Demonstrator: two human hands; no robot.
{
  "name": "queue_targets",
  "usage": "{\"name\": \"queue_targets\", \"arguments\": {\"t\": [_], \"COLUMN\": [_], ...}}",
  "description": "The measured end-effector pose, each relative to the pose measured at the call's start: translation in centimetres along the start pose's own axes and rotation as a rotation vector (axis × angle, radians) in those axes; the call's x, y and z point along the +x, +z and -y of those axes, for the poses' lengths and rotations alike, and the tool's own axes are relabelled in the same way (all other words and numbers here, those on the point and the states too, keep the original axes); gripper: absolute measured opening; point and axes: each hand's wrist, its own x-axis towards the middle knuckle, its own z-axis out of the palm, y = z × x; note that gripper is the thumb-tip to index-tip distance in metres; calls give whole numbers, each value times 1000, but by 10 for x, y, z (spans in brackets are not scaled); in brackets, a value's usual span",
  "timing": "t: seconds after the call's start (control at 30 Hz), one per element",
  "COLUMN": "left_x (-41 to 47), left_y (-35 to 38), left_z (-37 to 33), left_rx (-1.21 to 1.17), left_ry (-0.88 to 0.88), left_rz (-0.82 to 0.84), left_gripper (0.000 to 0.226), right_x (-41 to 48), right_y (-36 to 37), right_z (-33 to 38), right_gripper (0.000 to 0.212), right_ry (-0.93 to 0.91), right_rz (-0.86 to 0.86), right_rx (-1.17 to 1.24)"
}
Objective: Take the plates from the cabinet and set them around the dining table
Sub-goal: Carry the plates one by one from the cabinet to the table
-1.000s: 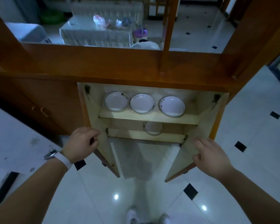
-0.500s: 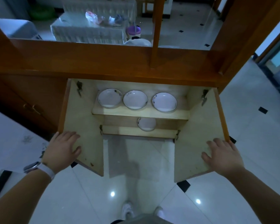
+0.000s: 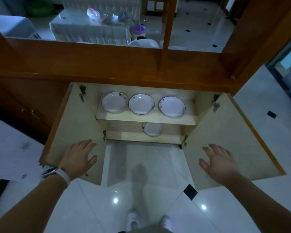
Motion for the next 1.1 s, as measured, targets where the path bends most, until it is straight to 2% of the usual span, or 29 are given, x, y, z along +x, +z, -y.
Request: {"name": "queue_targets", "arguments": {"t": [0.13,0.33,0.67,0.97,1.1], "left_x": [15,31,34,60,79], "left_y": [-1,-3,8,12,8], "left_z": [16,42,71,86,77], "left_rx": [-65,-99,-66,-10,-73], "left_ry": [-37,-62,-106,-177,-180], "left_rz": [-41,-32,17,24,60], "left_gripper": [53,64,60,52,65], "right_x": [13,33,69,126,167], "right_y": [-2,-12,-22,-15,-10], "right_z": [24,70,162,197,210], "right_gripper": [51,61,62,51,53], "right_ry": [-34,-137,-296,-454,-529], "right_rz": [-36,-61,-60,-68,-6], "right_rx": [27,37,109,149,171]}}
